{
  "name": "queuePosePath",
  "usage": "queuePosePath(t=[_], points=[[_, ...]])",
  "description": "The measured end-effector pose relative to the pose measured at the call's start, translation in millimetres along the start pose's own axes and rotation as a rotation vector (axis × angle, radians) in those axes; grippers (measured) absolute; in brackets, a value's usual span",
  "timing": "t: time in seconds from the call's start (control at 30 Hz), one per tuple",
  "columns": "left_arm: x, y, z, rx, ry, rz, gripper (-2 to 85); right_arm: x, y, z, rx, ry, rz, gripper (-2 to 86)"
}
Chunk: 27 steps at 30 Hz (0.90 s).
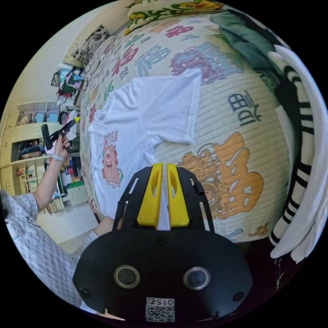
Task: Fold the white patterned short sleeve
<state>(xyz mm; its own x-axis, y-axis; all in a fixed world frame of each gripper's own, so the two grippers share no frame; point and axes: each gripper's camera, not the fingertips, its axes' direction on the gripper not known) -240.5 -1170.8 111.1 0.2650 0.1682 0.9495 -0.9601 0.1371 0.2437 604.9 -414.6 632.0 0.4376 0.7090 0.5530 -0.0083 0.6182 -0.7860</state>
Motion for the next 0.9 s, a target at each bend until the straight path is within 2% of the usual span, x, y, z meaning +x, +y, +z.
queuePosePath(t=[0.1, 0.2, 0.4, 0.57, 0.63, 0.73, 0.8, 0.9], points=[[75, -48, 55, -0.044, 0.169, 0.187, 7.2, 26, 1, -19, 0.081, -0.020, 0.074, 5.1], [150, -95, 127, -0.134, 0.237, 0.326, 7.8, 49, -3, -22, 0.094, -0.103, 0.137, 6.8], [239, -153, 251, -0.305, 0.293, 0.382, 7.5, 76, -1, -24, 0.110, -0.262, 0.202, 5.2], [256, -161, 305, -0.445, 0.271, 0.420, 2.2, 88, 8, -33, 0.099, -0.364, 0.175, 0.6], [251, -161, 307, -0.424, 0.281, 0.434, 0.7, 86, 14, -41, 0.105, -0.363, 0.145, 0.1], [223, -162, 283, -0.301, 0.348, 0.382, -0.2, 73, 25, -58, 0.150, -0.369, 0.083, -0.2], [188, -153, 244, -0.163, 0.421, 0.312, -0.5, 49, 31, -74, 0.178, -0.341, 0.000, -0.3], [132, -124, 187, -0.020, 0.421, 0.228, -0.6, 4, 34, -87, 0.191, -0.300, -0.143, -0.3]])
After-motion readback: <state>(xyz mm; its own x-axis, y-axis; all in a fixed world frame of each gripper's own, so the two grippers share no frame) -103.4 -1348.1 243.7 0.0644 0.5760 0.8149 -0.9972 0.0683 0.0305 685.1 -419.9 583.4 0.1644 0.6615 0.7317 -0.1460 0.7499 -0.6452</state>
